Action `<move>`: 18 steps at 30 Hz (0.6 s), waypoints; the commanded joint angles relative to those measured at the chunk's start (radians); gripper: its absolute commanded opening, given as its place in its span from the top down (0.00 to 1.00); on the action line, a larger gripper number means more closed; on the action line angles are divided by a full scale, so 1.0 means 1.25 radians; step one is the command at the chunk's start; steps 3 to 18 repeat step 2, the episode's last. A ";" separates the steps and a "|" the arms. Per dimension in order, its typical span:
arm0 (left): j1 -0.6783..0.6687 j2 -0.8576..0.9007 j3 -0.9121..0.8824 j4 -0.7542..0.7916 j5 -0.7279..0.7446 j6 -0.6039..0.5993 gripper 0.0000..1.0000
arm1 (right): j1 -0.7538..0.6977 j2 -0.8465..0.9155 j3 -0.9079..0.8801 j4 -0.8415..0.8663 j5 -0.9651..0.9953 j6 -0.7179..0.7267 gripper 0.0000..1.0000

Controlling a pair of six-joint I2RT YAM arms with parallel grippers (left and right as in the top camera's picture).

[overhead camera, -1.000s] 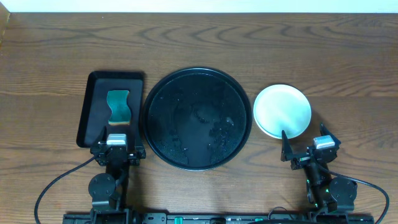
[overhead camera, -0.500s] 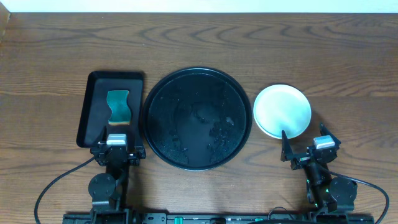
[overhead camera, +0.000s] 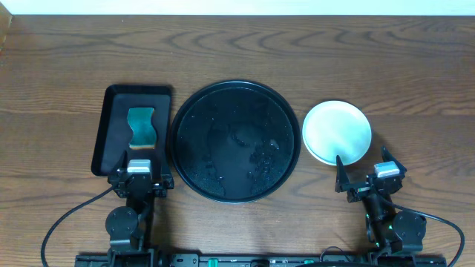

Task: Clean dirty plates on tray and stack at the side

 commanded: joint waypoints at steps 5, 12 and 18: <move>-0.001 -0.006 -0.008 -0.036 0.005 0.013 0.13 | 0.006 -0.004 -0.003 -0.001 0.001 0.010 0.01; -0.001 -0.006 -0.008 -0.036 0.005 0.013 0.13 | 0.006 -0.004 -0.003 -0.001 0.001 0.010 0.01; -0.001 -0.006 -0.008 -0.036 0.005 0.013 0.13 | 0.006 -0.004 -0.003 -0.001 0.001 0.010 0.01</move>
